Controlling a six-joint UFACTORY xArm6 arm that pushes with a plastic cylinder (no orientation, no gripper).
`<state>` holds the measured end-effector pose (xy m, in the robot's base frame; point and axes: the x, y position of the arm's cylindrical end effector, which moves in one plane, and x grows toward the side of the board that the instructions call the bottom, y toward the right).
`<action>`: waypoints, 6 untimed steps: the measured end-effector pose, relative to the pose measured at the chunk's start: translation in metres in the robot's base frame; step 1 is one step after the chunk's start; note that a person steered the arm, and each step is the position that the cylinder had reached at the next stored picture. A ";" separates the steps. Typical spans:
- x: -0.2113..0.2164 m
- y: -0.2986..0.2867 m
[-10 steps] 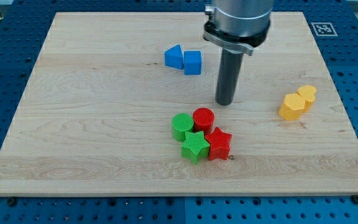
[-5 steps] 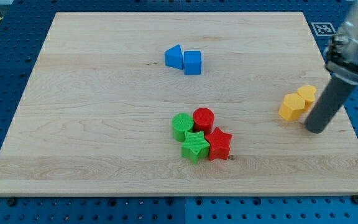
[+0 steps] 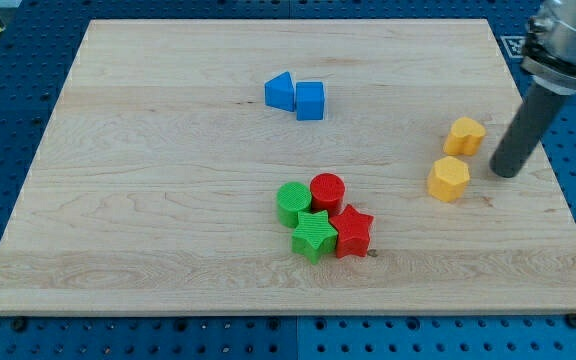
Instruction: Place the yellow blocks at the center of the board
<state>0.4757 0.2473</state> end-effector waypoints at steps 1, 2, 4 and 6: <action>0.041 0.001; 0.062 -0.019; 0.014 -0.076; -0.032 -0.090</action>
<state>0.4439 0.1569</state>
